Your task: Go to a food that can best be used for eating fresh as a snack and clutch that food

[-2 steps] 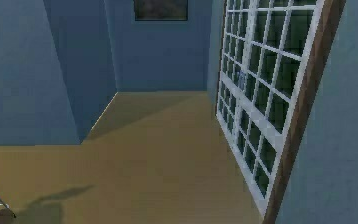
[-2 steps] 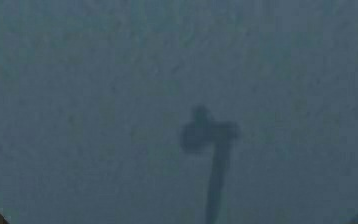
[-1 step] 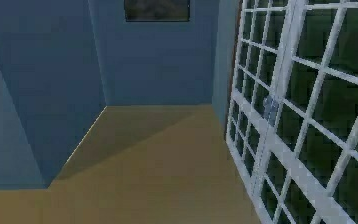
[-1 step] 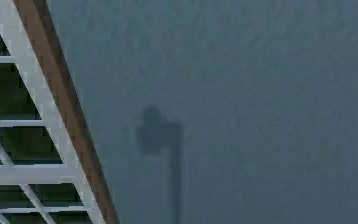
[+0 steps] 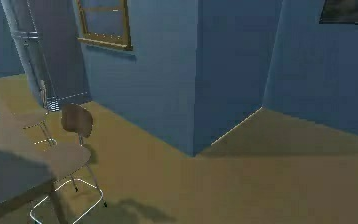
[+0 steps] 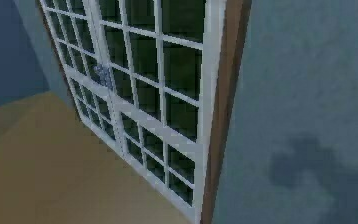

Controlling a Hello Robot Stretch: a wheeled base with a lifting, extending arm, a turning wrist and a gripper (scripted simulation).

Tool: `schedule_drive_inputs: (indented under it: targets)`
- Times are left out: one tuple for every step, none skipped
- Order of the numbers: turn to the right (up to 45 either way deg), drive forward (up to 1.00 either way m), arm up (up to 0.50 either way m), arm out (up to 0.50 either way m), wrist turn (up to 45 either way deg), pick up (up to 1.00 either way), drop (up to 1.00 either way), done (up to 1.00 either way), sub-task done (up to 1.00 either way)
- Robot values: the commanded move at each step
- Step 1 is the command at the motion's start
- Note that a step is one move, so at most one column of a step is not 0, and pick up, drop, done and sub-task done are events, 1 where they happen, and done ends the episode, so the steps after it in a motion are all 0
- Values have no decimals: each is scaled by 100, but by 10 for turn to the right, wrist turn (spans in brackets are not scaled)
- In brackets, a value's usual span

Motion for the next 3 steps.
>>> schedule_drive_inputs:
  targets:
    - [0,100,0,0,0,0,0,0,0]
    - [0,50,0,0,0,0,0,0,0]
    - [-450,0,0,0,0,0,0,0,0]
